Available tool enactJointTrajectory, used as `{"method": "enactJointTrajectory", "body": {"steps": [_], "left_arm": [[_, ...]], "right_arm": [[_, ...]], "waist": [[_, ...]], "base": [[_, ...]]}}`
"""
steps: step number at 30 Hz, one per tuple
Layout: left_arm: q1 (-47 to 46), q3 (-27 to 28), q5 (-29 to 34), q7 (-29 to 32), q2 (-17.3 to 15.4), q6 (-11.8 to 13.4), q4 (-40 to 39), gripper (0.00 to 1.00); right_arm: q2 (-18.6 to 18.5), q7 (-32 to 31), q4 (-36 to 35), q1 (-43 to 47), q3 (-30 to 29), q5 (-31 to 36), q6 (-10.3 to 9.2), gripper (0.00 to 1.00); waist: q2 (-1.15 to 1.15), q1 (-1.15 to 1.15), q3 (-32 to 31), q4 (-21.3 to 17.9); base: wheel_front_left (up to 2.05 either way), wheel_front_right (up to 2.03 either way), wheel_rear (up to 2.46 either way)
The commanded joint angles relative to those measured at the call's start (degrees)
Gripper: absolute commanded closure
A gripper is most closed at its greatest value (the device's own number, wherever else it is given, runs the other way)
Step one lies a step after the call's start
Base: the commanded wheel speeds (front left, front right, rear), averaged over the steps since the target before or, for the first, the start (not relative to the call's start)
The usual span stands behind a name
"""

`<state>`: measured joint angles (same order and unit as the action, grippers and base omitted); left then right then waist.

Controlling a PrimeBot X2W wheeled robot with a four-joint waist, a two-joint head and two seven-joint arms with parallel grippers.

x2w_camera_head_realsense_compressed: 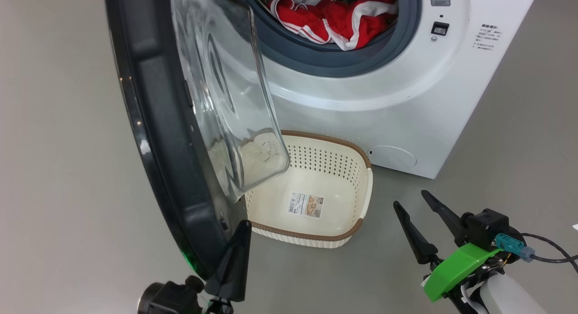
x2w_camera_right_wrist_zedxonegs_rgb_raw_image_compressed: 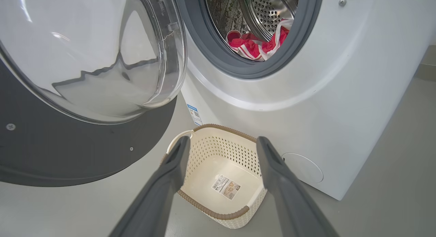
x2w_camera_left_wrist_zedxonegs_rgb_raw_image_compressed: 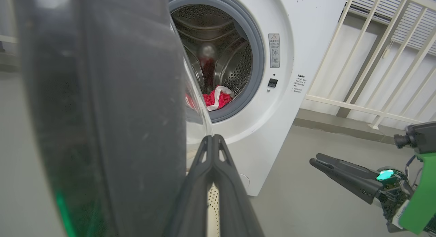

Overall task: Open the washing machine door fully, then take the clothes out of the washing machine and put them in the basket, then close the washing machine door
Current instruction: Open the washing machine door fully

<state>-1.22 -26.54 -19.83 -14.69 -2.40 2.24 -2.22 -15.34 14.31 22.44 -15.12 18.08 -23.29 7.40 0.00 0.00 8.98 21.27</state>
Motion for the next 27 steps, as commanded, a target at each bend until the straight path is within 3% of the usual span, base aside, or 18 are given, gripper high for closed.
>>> {"method": "enactJointTrajectory", "body": {"steps": [1, 27], "left_arm": [[-0.7, 2.7, -0.2, -0.3, -0.5, 1.0, -0.8, 1.00], [1.0, 14.6, 2.1, -0.3, -0.9, 4.8, 0.7, 1.00]], "right_arm": [[-0.2, 0.7, -1.2, -1.0, 1.0, 0.1, 0.09, 0.00], [-0.4, 0.7, -0.7, -1.0, 1.3, 0.2, 0.09, 0.00]], "waist": [[0.00, 0.00, 0.1, 0.2], [0.00, 0.00, 0.7, 4.5]], "base": [[0.00, 0.00, 0.00], [0.00, 0.00, 0.00]]}}
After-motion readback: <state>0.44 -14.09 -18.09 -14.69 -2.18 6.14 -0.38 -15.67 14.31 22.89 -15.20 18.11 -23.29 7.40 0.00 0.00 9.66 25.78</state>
